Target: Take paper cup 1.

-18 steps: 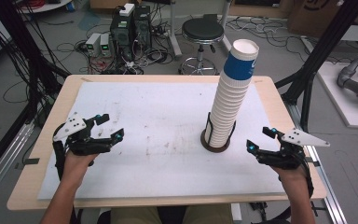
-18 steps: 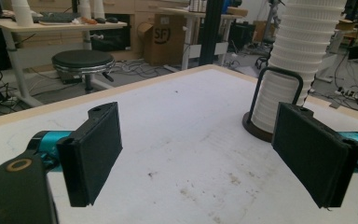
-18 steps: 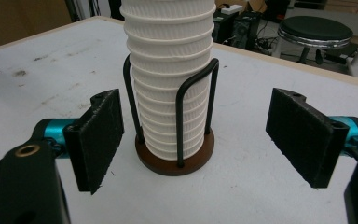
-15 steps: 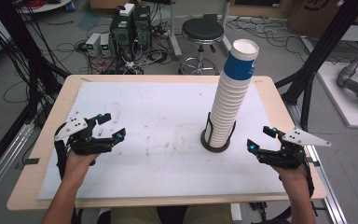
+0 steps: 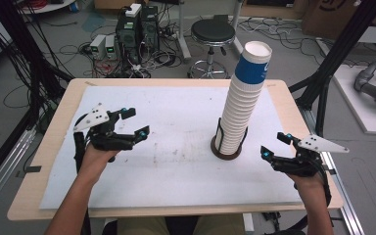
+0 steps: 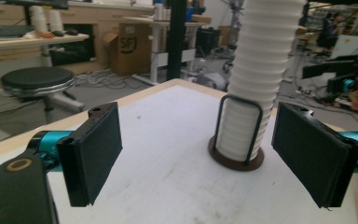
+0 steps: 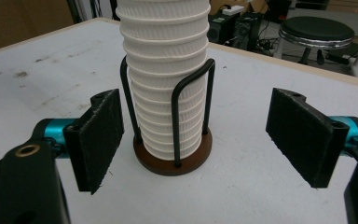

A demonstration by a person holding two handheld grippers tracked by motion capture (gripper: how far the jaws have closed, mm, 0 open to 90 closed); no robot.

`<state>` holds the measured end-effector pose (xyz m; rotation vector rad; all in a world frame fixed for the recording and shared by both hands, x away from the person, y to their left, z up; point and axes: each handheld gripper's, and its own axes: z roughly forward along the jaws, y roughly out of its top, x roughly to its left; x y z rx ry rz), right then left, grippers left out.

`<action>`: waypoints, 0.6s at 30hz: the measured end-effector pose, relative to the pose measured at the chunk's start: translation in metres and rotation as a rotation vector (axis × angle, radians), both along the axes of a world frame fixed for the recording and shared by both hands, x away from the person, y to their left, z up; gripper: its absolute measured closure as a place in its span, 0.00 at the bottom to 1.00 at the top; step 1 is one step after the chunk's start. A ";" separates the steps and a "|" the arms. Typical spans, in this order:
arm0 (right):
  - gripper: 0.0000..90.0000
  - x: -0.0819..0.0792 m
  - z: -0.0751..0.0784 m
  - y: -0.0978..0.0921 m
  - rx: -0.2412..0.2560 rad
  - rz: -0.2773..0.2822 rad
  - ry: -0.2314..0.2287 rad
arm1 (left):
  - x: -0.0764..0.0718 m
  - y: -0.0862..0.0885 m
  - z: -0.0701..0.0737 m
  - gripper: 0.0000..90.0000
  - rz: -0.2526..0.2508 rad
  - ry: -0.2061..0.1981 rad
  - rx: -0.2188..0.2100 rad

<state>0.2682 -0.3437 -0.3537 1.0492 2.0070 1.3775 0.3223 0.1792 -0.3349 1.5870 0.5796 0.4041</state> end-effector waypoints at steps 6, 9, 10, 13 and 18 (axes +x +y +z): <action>0.21 0.002 -0.001 -0.001 0.002 0.015 -0.002 | 0.014 -0.029 0.027 0.18 -0.071 -0.021 -0.043; 0.21 0.001 0.001 -0.001 0.002 0.022 -0.005 | 0.024 -0.049 0.043 0.18 -0.136 -0.014 -0.052; 0.21 0.001 0.001 -0.001 0.002 0.022 -0.005 | 0.026 -0.055 0.048 0.18 -0.153 -0.021 -0.049; 0.21 0.000 0.005 -0.001 0.006 0.025 -0.006 | 0.034 -0.075 0.062 0.18 -0.192 -0.048 -0.050; 0.21 0.000 0.007 -0.002 0.006 0.028 -0.018 | 0.049 -0.112 0.077 0.18 -0.255 -0.058 -0.042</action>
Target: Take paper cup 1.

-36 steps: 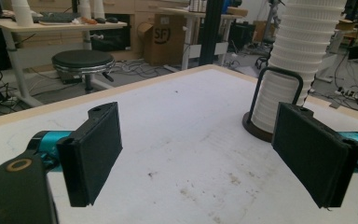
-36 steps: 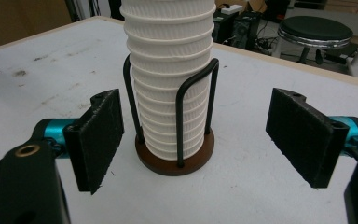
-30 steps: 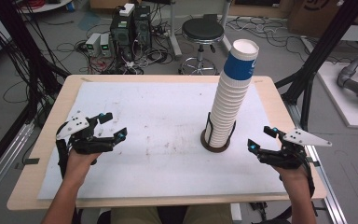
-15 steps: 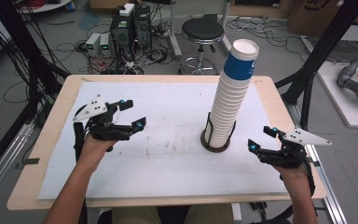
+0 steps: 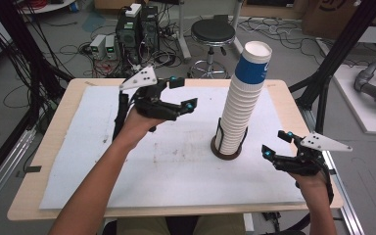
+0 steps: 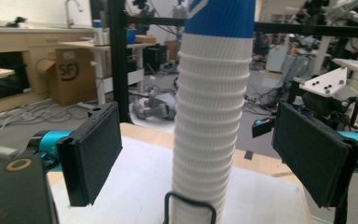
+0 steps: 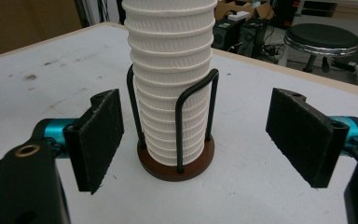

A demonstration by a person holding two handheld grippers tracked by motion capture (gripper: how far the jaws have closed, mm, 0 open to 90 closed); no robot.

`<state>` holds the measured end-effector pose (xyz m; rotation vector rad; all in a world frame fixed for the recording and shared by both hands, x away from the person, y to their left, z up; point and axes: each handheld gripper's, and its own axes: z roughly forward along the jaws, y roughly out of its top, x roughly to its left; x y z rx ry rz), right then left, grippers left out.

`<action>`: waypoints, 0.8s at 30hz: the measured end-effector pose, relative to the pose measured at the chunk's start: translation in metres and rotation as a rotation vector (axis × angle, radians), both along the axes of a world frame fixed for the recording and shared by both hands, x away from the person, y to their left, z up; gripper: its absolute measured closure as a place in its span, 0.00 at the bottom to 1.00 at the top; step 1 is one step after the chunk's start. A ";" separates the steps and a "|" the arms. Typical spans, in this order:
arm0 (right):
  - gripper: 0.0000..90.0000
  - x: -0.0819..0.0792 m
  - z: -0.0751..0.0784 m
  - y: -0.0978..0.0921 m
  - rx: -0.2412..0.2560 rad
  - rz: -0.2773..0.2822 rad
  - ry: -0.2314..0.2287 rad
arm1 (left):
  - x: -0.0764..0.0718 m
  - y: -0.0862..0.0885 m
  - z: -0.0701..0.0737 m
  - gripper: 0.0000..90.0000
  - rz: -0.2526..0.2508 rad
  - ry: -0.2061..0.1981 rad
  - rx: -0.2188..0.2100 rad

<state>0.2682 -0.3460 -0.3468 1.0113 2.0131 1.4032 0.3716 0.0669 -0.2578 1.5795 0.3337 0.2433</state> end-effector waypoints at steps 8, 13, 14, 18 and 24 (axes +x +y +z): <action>0.21 0.000 -0.001 0.000 0.000 0.006 0.003 | 0.015 -0.033 0.005 0.18 -0.055 0.011 0.000; 0.21 0.001 -0.001 0.001 0.003 0.008 0.003 | 0.024 -0.051 0.006 0.18 -0.073 0.030 0.009; 0.21 0.001 -0.001 0.001 0.002 0.010 0.004 | 0.026 -0.056 0.007 0.18 -0.073 0.031 0.014; 0.21 0.001 -0.002 0.001 0.004 0.011 0.005 | 0.029 -0.065 0.008 0.18 -0.097 0.038 -0.005; 0.21 0.001 -0.001 -0.001 0.009 0.011 0.006 | 0.033 -0.084 0.007 0.18 -0.096 0.033 0.028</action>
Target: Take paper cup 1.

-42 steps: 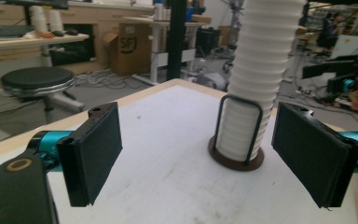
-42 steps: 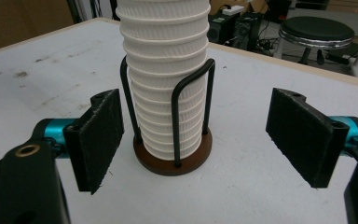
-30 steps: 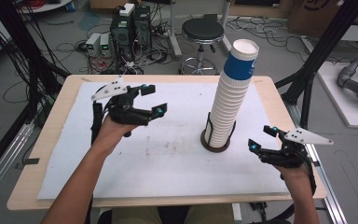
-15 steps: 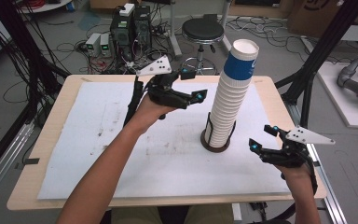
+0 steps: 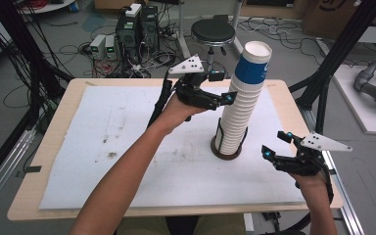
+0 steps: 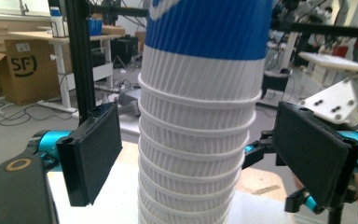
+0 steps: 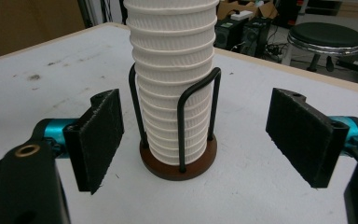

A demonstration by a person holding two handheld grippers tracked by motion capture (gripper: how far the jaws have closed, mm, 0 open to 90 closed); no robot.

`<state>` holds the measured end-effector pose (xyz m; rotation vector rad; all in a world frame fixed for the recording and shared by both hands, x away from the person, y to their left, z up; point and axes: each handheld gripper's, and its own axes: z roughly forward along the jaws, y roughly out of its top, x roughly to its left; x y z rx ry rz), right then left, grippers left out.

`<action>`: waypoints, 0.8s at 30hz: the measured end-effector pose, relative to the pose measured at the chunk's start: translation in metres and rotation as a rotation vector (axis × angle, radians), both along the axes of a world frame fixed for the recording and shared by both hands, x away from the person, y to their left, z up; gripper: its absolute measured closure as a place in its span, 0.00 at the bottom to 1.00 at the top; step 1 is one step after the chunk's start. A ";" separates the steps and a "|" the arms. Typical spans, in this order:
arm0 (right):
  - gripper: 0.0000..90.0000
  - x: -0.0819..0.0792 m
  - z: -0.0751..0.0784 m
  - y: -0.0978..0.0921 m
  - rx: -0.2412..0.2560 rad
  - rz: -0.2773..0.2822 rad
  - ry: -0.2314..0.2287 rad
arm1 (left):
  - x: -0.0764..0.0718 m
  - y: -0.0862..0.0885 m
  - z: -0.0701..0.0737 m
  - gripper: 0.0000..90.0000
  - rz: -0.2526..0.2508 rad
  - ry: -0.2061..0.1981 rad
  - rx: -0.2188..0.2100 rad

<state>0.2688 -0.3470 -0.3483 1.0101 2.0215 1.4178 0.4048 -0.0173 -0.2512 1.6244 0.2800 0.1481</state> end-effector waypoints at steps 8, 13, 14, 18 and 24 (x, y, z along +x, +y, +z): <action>0.21 0.001 -0.001 0.001 -0.001 0.006 -0.002 | 0.004 -0.015 -0.001 0.15 0.009 -0.019 0.020; 0.21 0.001 0.000 0.002 0.003 0.008 0.000 | 0.008 -0.022 -0.004 0.14 -0.010 -0.010 0.036; 0.21 0.001 0.001 0.002 0.003 0.009 -0.001 | 0.008 -0.022 -0.004 0.14 -0.010 -0.010 0.036; 0.21 0.001 0.002 0.003 0.009 0.015 -0.005 | 0.008 -0.026 -0.007 0.14 -0.020 -0.008 0.048; 0.21 0.004 0.010 0.006 0.013 0.037 -0.016 | 0.008 -0.027 -0.006 0.19 -0.015 -0.002 0.042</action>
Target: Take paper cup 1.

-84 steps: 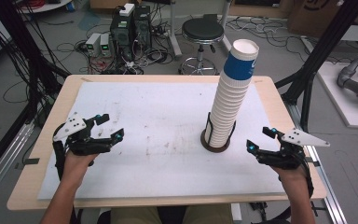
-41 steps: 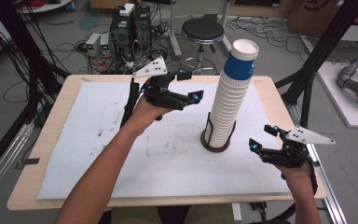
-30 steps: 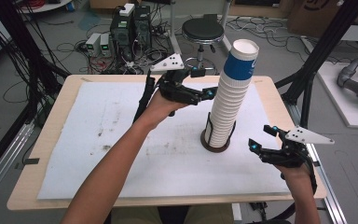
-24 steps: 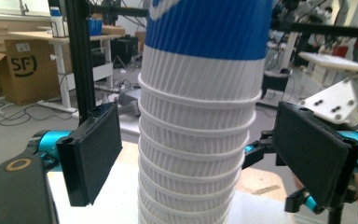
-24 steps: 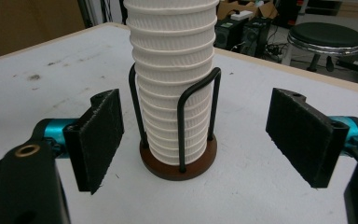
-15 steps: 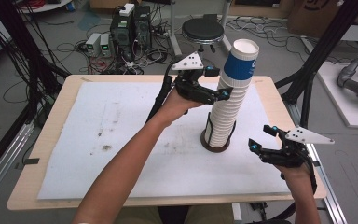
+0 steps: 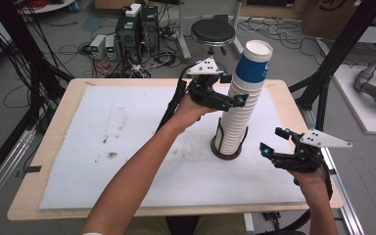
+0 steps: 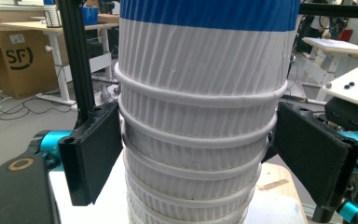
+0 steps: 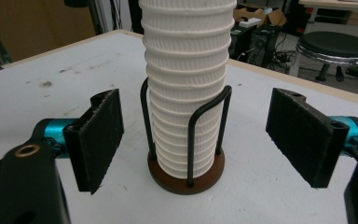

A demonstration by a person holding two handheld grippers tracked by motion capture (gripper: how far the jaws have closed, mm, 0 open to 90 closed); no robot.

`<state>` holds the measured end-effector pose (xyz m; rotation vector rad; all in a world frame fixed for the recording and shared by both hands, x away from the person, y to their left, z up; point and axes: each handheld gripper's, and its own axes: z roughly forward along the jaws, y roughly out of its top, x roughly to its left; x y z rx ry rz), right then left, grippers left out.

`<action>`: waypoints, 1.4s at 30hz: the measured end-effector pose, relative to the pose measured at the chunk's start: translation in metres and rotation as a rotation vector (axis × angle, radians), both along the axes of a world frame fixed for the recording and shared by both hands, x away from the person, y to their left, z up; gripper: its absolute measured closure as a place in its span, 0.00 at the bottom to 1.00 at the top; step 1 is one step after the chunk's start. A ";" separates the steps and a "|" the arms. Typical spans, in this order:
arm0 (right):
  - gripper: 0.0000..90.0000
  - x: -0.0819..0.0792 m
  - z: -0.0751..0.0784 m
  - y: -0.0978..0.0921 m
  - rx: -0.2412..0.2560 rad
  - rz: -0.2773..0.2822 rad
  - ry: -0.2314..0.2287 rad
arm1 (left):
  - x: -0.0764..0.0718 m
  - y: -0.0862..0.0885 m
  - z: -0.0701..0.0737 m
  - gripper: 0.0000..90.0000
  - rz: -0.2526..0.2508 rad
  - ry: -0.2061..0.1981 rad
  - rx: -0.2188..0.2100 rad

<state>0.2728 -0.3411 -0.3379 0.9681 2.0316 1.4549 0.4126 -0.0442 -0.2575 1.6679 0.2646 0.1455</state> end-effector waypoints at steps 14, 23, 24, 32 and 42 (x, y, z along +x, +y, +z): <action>0.21 0.022 0.075 0.001 0.057 0.108 -0.042 | -0.002 0.001 0.001 0.20 -0.002 -0.003 0.015; 0.21 0.048 0.135 0.019 0.023 0.163 -0.091 | -0.002 0.001 0.002 0.21 0.001 -0.003 0.020; 0.21 0.048 0.135 0.019 0.023 0.163 -0.091 | -0.002 0.001 0.002 0.21 0.001 -0.003 0.020; 0.21 0.074 0.160 0.040 0.040 0.184 -0.079 | -0.003 0.000 0.002 0.21 0.005 -0.003 0.021; 0.20 0.092 0.156 0.053 -0.002 0.168 -0.061 | -0.003 0.001 0.002 0.21 0.006 -0.003 0.026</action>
